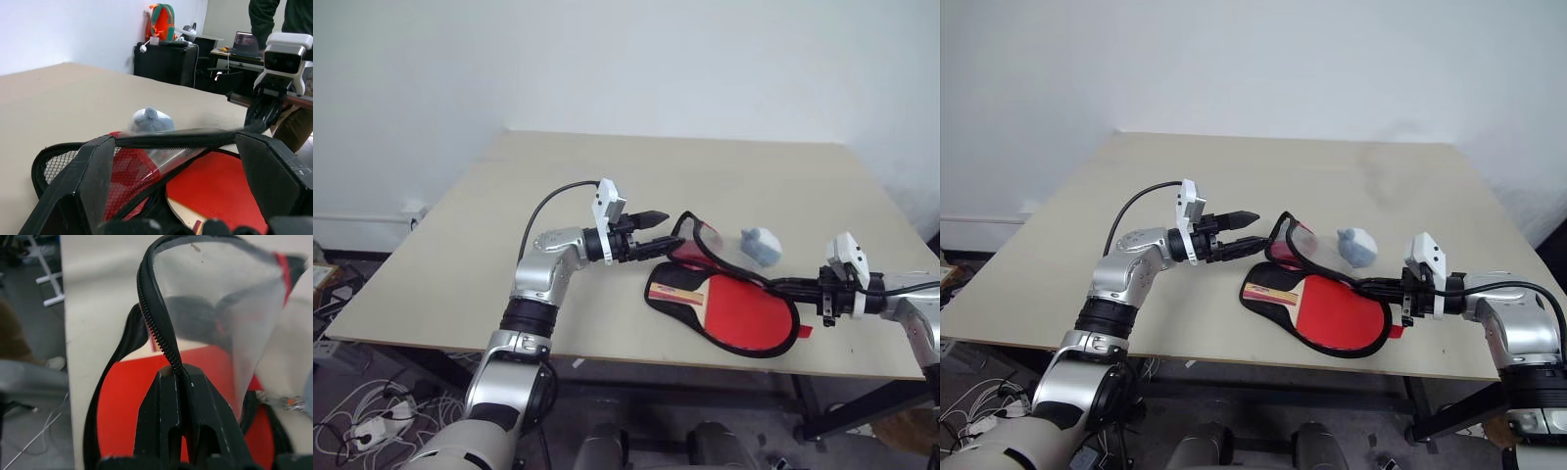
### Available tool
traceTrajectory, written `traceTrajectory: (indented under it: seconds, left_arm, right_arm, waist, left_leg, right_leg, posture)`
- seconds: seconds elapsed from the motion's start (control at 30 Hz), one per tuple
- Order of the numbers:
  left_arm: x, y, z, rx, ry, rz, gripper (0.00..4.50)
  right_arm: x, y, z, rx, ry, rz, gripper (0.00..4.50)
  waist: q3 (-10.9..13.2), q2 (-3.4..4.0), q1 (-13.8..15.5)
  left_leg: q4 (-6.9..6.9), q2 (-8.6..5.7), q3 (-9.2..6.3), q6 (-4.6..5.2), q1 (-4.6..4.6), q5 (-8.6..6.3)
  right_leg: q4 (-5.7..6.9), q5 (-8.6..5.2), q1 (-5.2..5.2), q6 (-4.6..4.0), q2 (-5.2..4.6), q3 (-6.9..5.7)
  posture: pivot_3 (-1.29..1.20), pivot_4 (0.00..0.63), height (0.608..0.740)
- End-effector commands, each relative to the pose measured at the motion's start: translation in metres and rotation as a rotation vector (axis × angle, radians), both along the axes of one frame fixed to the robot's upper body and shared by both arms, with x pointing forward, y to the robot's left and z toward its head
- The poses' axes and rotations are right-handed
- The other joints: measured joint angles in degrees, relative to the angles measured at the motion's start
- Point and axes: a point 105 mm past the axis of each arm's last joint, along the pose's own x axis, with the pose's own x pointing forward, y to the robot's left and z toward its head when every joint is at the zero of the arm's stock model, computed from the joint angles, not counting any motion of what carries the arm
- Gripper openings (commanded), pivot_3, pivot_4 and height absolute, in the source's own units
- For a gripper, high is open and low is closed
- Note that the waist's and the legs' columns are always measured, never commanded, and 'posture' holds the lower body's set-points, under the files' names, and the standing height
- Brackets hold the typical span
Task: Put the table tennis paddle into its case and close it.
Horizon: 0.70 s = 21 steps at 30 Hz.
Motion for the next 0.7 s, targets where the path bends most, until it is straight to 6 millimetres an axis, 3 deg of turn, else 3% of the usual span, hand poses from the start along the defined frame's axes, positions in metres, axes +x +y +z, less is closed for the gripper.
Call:
traceTrajectory:
  seconds: [0.03,0.4,0.5,0.63,0.7]
  left_arm:
    - [-0.002,-0.005,0.018,-0.019,-0.066,-0.024,4.12]
    - [-0.003,-0.006,0.016,-0.018,-0.066,-0.030,4.12]
    - [-0.003,-0.006,0.017,-0.018,-0.067,-0.030,4.12]
    - [-0.003,-0.007,0.017,-0.018,-0.069,-0.032,4.12]
    - [-0.004,-0.008,0.017,-0.018,-0.069,-0.035,4.12]
  right_arm:
    - [-0.007,-0.004,-0.002,-0.071,0.002,0.046,0.01]
    - [-0.007,-0.016,-0.020,-0.157,0.041,0.038,0.01]
    - [-0.007,-0.021,-0.025,-0.174,0.057,0.029,0.57]
    - [-0.006,-0.025,-0.029,-0.212,0.035,0.026,1.66]
    - [-0.006,-0.026,-0.031,-0.223,0.033,0.027,1.85]
  waist:
    - [0.00,0.00,0.08]
    - [0.01,-0.02,0.09]
    - [0.01,-0.03,0.07]
    - [0.01,-0.03,-0.03]
    - [0.01,-0.03,-0.19]
  left_leg:
    - [0.01,0.00,0.00,0.00,0.00,0.00]
    - [0.06,-0.01,0.00,-0.01,-0.01,0.00]
    - [0.07,-0.01,0.00,-0.01,-0.01,0.00]
    - [0.10,-0.01,0.00,-0.01,0.00,0.00]
    - [0.11,-0.01,0.01,-0.01,0.01,0.00]
  right_leg:
    - [0.00,0.00,0.00,0.00,0.00,0.00]
    - [-0.01,0.00,0.03,0.00,-0.02,-0.02]
    - [-0.01,0.00,0.03,0.00,-0.02,-0.02]
    - [0.00,0.00,0.03,0.00,-0.02,-0.03]
    - [0.00,0.00,0.03,0.00,-0.02,-0.02]
  posture:
    - [0.00,0.000,0.740]
    - [0.00,0.000,0.740]
    - [0.00,0.000,0.740]
    - [0.00,0.000,0.740]
    - [0.00,0.000,0.740]
